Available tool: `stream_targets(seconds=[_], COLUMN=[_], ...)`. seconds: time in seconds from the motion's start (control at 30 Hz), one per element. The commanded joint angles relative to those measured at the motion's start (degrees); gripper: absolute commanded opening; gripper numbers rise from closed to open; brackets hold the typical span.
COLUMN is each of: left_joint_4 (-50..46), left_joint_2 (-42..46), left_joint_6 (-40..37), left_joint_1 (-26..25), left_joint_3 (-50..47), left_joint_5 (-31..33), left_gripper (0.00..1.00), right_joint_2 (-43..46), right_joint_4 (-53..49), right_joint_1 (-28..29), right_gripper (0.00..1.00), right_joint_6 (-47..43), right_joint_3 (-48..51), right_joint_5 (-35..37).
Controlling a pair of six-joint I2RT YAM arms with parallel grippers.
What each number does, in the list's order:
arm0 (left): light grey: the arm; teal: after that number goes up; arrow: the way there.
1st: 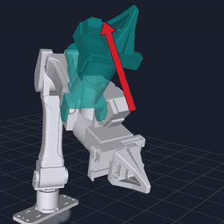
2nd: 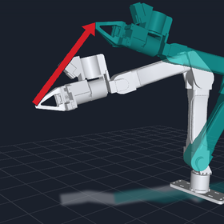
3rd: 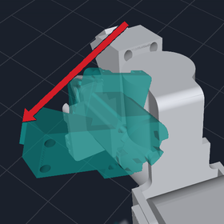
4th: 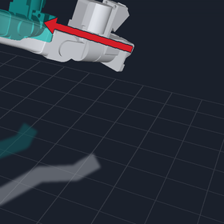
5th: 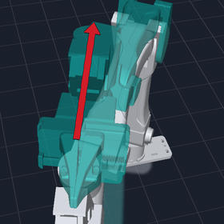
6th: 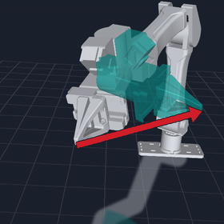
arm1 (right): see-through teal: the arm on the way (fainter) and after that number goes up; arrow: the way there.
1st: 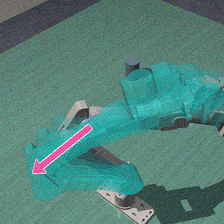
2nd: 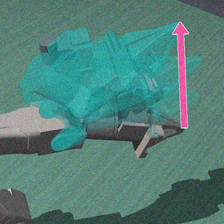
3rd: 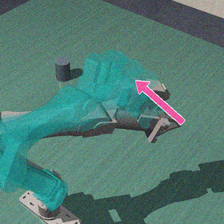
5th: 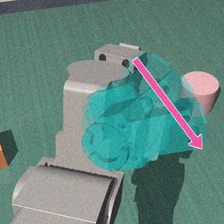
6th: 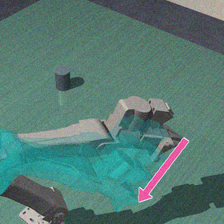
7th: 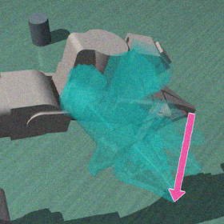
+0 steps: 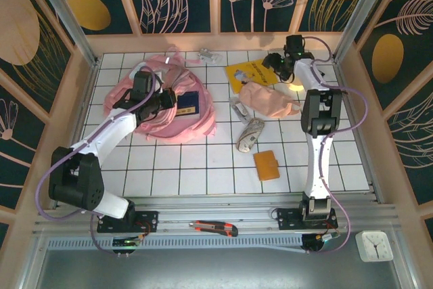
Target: Pack the student bag
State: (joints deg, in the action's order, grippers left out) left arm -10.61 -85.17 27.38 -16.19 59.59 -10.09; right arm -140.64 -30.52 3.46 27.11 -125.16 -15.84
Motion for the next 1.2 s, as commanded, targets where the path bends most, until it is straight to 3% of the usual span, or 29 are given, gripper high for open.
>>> stream_targets(seconds=[0.0,0.17,0.43,0.5,0.57,0.63,0.87,1.17], left_joint_4=[1.96,1.82,2.29,1.52,1.38,1.10,-1.95,2.21], left_joint_2=[2.46,3.30,3.67,4.15,5.44,7.19,7.57,-9.12], left_joint_6=[1.99,2.52,2.64,2.53,2.24,2.07,2.26,4.31], left_joint_1=[0.21,0.21,0.25,0.27,0.21,0.28,-0.41,-3.92], left_joint_3=[-2.10,-3.26,-1.51,-1.06,-1.16,-1.07,6.41,19.75], left_joint_5=[-0.55,-1.28,-1.12,-1.33,-1.60,-1.60,-0.42,-3.86], left_gripper=[0.01,0.03,0.24,0.37,0.62,0.75,0.82,0.83], right_joint_2=[-3.22,-6.40,-10.56,-11.05,-11.50,-11.85,-12.12,-8.98], right_joint_4=[1.10,3.39,2.71,2.76,2.66,2.44,-0.09,-4.68], right_joint_1=[-2.09,-3.56,-4.94,-4.93,-4.88,-4.80,-3.43,-1.09], right_gripper=[0.72,0.73,0.73,0.73,0.73,0.73,0.73,0.73], right_joint_6=[0.20,1.05,0.84,0.62,0.75,0.68,-1.09,-4.08], right_joint_3=[-3.61,-5.07,-7.91,-7.90,-7.94,-7.88,-7.81,-3.29], right_joint_5=[2.37,2.53,0.90,0.25,-0.42,-0.78,-2.53,-3.29])
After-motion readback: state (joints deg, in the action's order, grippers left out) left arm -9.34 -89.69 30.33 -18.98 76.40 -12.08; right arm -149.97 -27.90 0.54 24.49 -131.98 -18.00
